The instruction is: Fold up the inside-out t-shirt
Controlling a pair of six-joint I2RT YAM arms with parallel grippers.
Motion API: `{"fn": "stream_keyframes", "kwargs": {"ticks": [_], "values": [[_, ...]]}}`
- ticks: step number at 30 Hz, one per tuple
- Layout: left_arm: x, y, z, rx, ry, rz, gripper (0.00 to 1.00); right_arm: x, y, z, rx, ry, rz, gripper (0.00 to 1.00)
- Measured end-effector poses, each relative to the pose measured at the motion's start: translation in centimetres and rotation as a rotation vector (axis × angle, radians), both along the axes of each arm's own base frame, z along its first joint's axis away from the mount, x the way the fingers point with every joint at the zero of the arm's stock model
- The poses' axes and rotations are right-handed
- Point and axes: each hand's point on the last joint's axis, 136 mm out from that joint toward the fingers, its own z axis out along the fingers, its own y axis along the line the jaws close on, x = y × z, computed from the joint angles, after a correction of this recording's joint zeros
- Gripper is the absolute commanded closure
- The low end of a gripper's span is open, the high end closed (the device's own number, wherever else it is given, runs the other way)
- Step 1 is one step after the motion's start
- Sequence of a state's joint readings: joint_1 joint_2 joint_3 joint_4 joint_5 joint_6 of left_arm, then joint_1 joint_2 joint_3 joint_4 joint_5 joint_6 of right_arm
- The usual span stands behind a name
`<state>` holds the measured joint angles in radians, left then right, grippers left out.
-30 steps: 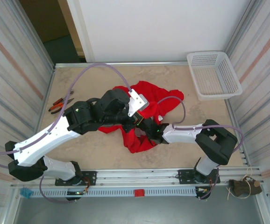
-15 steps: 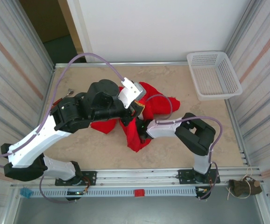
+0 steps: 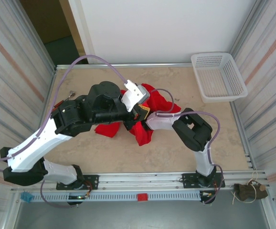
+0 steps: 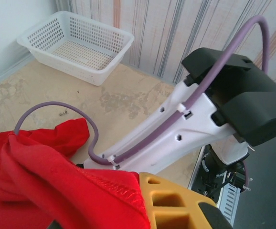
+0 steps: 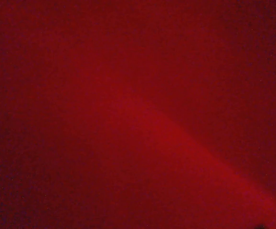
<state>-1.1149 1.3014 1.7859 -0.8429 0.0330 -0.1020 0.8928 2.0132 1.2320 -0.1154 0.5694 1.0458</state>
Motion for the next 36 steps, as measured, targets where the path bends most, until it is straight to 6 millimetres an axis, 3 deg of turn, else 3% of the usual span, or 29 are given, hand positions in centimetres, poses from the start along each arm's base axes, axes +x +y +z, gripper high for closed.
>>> {"fn": "stream_keyframes", "kwargs": {"ticks": [6,10,13,17,24,31,36], "values": [[-0.1,1.0,1.4,-0.038,-0.024,0.015,1.0,-0.5,-0.3,-1.4,-0.06,0.04,0.04,0.62],[0.5,0.7,1.5,-0.039,-0.026,0.027,1.0,-2.1,1.4,-1.3,-0.099,0.029,0.117,0.51],[0.7,-0.3,1.5,-0.04,-0.019,0.013,1.0,-2.9,3.0,-1.0,-0.107,0.032,0.168,0.49],[0.8,-2.0,1.6,-0.048,0.002,-0.021,1.0,-1.3,4.0,-0.7,-0.077,0.031,0.164,0.48],[0.6,-3.8,3.5,-0.091,0.005,-0.074,1.0,1.2,3.8,-0.9,-0.097,0.043,0.142,0.25],[0.5,-3.8,3.6,-0.091,0.007,-0.077,1.0,3.0,6.2,-0.9,-0.133,0.072,0.141,0.14],[0.5,-3.3,3.2,-0.083,0.008,-0.07,1.0,3.6,6.0,-1.6,-0.19,0.106,0.121,0.13]]}}
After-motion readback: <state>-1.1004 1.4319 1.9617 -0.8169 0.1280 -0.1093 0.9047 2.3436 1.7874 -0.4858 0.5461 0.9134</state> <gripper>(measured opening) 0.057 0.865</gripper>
